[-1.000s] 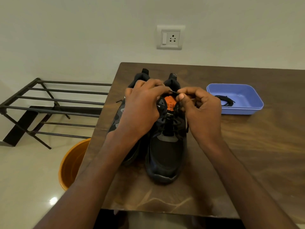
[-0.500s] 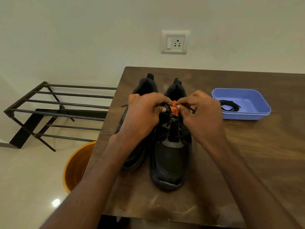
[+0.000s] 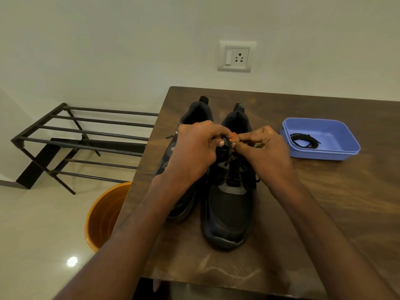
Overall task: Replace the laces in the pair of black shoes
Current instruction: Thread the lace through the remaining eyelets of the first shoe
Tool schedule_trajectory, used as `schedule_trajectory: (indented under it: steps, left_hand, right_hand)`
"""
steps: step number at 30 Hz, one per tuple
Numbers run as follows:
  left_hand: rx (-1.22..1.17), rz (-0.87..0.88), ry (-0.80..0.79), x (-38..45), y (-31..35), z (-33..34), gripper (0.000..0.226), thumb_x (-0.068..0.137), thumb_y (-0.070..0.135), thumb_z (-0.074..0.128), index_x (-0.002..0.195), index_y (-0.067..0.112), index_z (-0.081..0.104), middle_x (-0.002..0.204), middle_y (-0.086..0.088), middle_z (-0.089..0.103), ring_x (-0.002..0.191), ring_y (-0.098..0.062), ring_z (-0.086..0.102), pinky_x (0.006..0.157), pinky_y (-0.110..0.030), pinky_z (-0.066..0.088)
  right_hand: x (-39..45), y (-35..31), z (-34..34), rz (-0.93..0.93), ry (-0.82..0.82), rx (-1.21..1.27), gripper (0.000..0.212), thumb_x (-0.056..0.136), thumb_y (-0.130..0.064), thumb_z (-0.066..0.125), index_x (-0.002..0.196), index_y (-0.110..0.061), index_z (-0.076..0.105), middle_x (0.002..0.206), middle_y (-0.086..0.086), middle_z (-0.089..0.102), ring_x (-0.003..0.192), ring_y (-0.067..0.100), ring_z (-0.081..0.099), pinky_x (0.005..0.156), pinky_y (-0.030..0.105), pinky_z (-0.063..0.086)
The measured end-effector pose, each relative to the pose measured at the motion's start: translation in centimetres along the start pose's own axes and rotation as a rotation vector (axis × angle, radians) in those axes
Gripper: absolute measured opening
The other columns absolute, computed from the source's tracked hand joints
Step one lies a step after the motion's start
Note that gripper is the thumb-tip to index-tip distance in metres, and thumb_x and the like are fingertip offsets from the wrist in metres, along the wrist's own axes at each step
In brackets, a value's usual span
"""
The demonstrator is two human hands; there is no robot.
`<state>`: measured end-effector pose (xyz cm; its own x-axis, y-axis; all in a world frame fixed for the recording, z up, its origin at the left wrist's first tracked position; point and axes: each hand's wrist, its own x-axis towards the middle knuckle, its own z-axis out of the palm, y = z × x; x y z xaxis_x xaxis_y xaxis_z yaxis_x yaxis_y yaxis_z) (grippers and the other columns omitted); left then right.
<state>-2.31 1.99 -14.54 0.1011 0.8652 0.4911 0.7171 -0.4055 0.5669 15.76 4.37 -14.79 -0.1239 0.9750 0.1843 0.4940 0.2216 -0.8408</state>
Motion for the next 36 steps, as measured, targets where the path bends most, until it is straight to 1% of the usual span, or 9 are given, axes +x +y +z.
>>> schedule_trajectory:
  steps: [6, 13, 17, 20, 22, 26, 29, 32, 36]
  left_hand:
    - [-0.082, -0.110, -0.056, -0.5, 0.5, -0.6, 0.025, 0.092, 0.005, 0.073, 0.115, 0.013, 0.073, 0.089, 0.008, 0.070, 0.088, -0.003, 0.068, 0.087, -0.022, 0.057]
    - [0.114, -0.147, 0.039, -0.8, 0.9, -0.1, 0.007, 0.092, 0.023, 0.071, 0.090, 0.029, 0.068, 0.091, 0.013, 0.067, 0.088, -0.006, 0.065, 0.095, -0.051, 0.051]
    - [-0.466, -0.311, 0.229, 0.3, 2.1, -2.6, 0.006, 0.104, 0.010, 0.055, 0.101, 0.012, 0.060, 0.099, -0.001, 0.075, 0.094, -0.013, 0.073, 0.077, -0.031, 0.061]
    - [-0.921, -0.443, 0.369, 1.0, 2.1, -4.0, 0.012, 0.109, 0.007, 0.040, 0.104, 0.012, 0.049, 0.082, -0.008, 0.066, 0.077, -0.019, 0.070, 0.065, -0.027, 0.050]
    - [-0.656, -0.380, 0.303, 0.6, 1.6, -3.4, 0.007, 0.109, 0.012, 0.046, 0.112, 0.012, 0.052, 0.082, -0.006, 0.062, 0.068, -0.013, 0.065, 0.063, -0.022, 0.051]
    - [0.045, -0.115, -0.003, -0.3, 0.3, -1.6, 0.011, 0.097, 0.026, 0.070, 0.108, 0.023, 0.071, 0.104, 0.007, 0.062, 0.092, -0.006, 0.061, 0.081, -0.015, 0.050]
    - [0.160, -0.027, -0.066, -0.3, 0.3, -1.1, 0.003, 0.094, 0.024, 0.073, 0.096, 0.021, 0.073, 0.103, 0.008, 0.060, 0.096, -0.010, 0.056, 0.083, -0.026, 0.050]
    - [-0.085, -0.125, 0.042, -0.3, 0.8, -1.3, 0.005, 0.101, 0.014, 0.062, 0.101, 0.013, 0.067, 0.101, 0.005, 0.069, 0.092, -0.009, 0.065, 0.077, -0.021, 0.054]
    - [-0.782, -0.333, 0.295, 0.6, 2.1, -2.6, 0.017, 0.112, 0.013, 0.039, 0.105, 0.008, 0.054, 0.095, -0.004, 0.071, 0.082, -0.023, 0.071, 0.065, -0.025, 0.054]
  right_hand:
    - [-0.1, 0.3, 1.0, -0.045, 0.052, -0.082, 0.014, 0.089, -0.028, 0.079, 0.100, -0.036, 0.078, 0.094, -0.013, 0.046, 0.082, 0.002, 0.052, 0.070, 0.016, 0.044]
    - [-0.4, 0.6, 0.5, -0.137, -0.038, -0.137, 0.032, 0.082, -0.047, 0.079, 0.111, -0.033, 0.075, 0.106, -0.005, 0.044, 0.095, 0.009, 0.052, 0.079, 0.023, 0.050]
    - [-0.3, 1.2, -0.5, -0.166, -0.092, -0.255, 0.051, 0.076, -0.057, 0.080, 0.119, -0.033, 0.068, 0.120, -0.008, 0.040, 0.119, 0.018, 0.044, 0.097, 0.038, 0.051]
    - [-0.2, 1.2, -0.5, -0.162, -0.116, -0.226, 0.052, 0.077, -0.053, 0.081, 0.122, -0.031, 0.067, 0.123, -0.008, 0.045, 0.123, 0.017, 0.042, 0.101, 0.037, 0.047]
    - [-0.3, 1.1, -0.4, -0.170, -0.099, -0.245, 0.052, 0.078, -0.052, 0.081, 0.123, -0.031, 0.068, 0.122, -0.009, 0.047, 0.123, 0.018, 0.043, 0.099, 0.034, 0.046]
    - [-0.3, 1.2, -0.2, -0.168, -0.075, -0.242, 0.054, 0.076, -0.053, 0.080, 0.124, -0.031, 0.067, 0.124, -0.007, 0.051, 0.122, 0.019, 0.047, 0.097, 0.036, 0.049]
    - [-0.3, 1.2, -0.2, -0.168, -0.079, -0.238, 0.053, 0.077, -0.051, 0.081, 0.125, -0.031, 0.067, 0.126, -0.006, 0.052, 0.122, 0.019, 0.048, 0.098, 0.037, 0.049]
    - [-0.3, 1.1, -0.2, -0.150, -0.100, -0.219, 0.053, 0.077, -0.050, 0.081, 0.125, -0.032, 0.067, 0.127, -0.008, 0.051, 0.124, 0.018, 0.047, 0.100, 0.041, 0.051]
    - [-0.3, 1.0, -0.3, -0.156, -0.096, -0.217, 0.051, 0.077, -0.048, 0.083, 0.123, -0.031, 0.068, 0.126, -0.008, 0.051, 0.123, 0.018, 0.048, 0.101, 0.042, 0.050]
